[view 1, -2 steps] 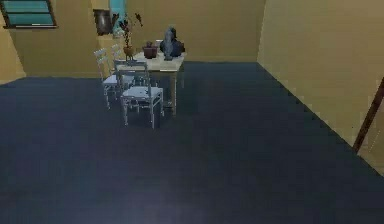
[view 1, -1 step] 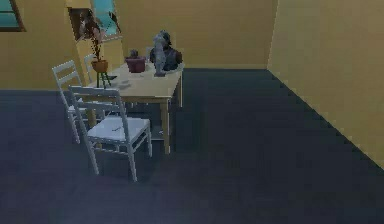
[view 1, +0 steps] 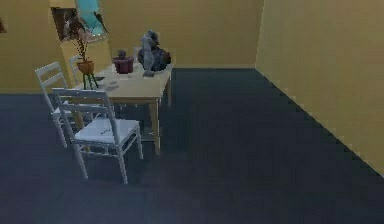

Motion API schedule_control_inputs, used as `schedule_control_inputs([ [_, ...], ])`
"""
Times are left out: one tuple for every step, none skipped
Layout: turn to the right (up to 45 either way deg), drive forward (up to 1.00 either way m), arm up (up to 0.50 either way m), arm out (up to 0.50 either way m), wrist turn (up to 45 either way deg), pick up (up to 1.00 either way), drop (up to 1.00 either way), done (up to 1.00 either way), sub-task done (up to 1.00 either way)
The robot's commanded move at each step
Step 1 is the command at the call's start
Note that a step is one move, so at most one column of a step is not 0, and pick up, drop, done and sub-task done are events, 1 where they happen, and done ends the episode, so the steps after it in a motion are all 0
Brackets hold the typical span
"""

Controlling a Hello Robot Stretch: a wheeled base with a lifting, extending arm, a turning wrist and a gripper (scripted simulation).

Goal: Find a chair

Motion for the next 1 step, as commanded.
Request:
schedule_control_inputs([
  [0.0, 1.00, 0.00, 0.00, 0.0, 0.00, 0.00, 0.00, 0.00],
])
